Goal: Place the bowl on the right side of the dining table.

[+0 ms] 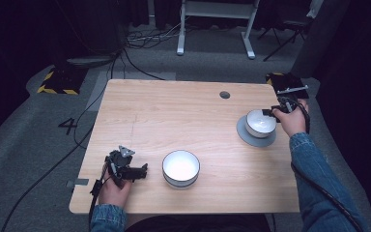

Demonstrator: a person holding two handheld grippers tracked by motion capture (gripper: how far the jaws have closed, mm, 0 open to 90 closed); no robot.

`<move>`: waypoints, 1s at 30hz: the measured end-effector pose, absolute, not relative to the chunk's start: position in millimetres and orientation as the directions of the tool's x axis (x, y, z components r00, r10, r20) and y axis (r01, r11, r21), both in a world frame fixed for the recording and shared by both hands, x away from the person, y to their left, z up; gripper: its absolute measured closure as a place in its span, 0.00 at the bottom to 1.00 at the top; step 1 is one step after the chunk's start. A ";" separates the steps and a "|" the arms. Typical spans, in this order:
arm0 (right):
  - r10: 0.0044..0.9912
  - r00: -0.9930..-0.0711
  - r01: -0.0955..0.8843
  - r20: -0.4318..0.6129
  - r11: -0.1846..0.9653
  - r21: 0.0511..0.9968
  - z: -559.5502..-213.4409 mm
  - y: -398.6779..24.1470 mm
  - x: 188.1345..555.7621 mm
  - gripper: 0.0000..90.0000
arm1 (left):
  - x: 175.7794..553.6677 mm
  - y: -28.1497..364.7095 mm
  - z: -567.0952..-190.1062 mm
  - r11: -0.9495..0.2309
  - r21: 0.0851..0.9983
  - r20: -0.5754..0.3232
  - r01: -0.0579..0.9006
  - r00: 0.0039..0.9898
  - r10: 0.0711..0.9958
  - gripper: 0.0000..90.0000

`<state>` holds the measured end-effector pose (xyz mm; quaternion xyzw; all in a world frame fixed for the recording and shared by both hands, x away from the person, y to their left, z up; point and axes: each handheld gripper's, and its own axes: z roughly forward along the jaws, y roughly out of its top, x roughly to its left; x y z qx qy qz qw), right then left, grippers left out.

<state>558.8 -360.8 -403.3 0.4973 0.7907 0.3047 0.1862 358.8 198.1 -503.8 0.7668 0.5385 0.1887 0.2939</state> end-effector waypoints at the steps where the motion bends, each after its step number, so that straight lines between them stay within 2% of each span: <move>1: 0.895 -0.447 0.667 0.010 0.325 0.671 -399.1 -358.6 557.1 0.53 | 358.9 198.1 -503.8 -0.247 0.655 -0.027 0.714 0.350 0.936 0.00; 10: 0.858 -0.514 0.616 -0.003 0.372 0.694 -368.3 -341.3 537.4 0.50 | 358.9 198.1 -503.8 -0.248 0.655 -0.027 0.714 0.350 0.936 0.00; 26: 0.782 -0.623 0.550 0.036 0.405 0.731 -333.4 -315.8 491.5 0.50 | 358.8 198.0 -503.8 -0.247 0.654 -0.028 0.715 0.349 0.937 0.00; 30: 0.759 -0.651 0.522 0.017 0.432 0.736 -325.5 -309.7 476.5 0.50 | 358.8 198.0 -503.8 -0.247 0.654 -0.028 0.715 0.348 0.937 0.00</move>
